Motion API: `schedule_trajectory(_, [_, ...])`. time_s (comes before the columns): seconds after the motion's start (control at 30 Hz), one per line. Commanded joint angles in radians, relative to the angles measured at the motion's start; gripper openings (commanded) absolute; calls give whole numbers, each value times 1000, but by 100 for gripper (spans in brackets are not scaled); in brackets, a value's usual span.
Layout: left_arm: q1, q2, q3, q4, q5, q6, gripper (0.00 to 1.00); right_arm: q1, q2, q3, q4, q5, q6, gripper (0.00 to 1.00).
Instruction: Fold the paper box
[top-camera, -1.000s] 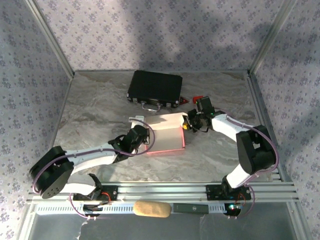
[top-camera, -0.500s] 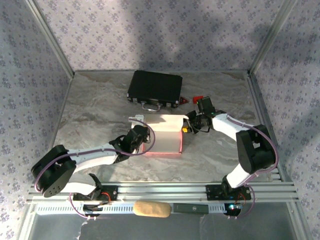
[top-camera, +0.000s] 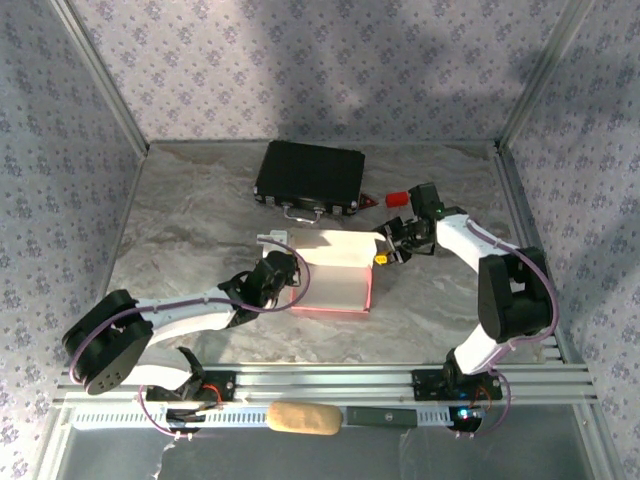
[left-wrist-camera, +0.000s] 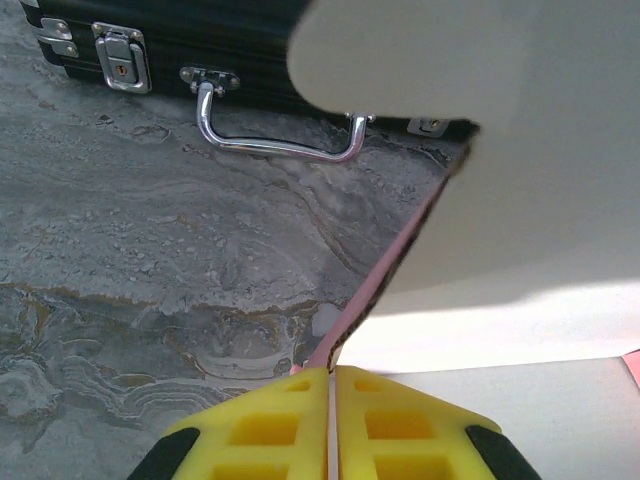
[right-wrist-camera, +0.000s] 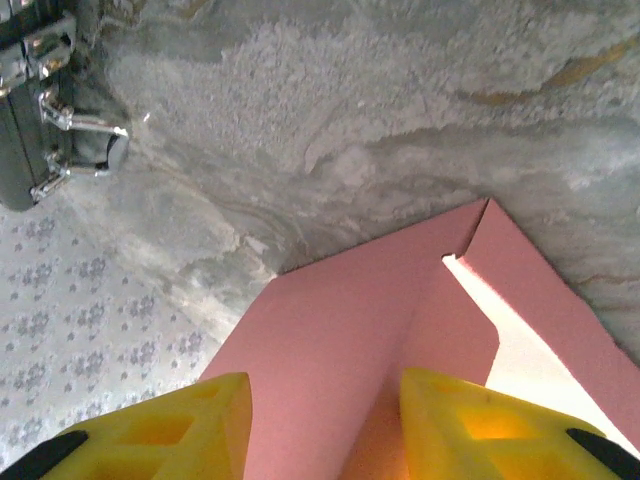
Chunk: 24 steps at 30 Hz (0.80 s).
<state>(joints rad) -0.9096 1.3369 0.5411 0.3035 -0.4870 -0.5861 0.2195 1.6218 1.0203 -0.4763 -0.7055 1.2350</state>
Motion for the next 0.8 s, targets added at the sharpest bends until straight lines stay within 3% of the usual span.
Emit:
schedule_trajectory(0.0, [4, 18, 5, 43, -3, 14, 9, -10, 14, 38, -70, -96, -62, 46])
schedule_trajectory(0.47, [4, 52, 14, 87, 34, 13, 8, -17, -1, -41, -19, -187, -7, 56])
schedule_trajectory(0.77, [-19, 106, -6, 160, 46, -19, 3, 22, 13, -118, 136, -187, 168, 57])
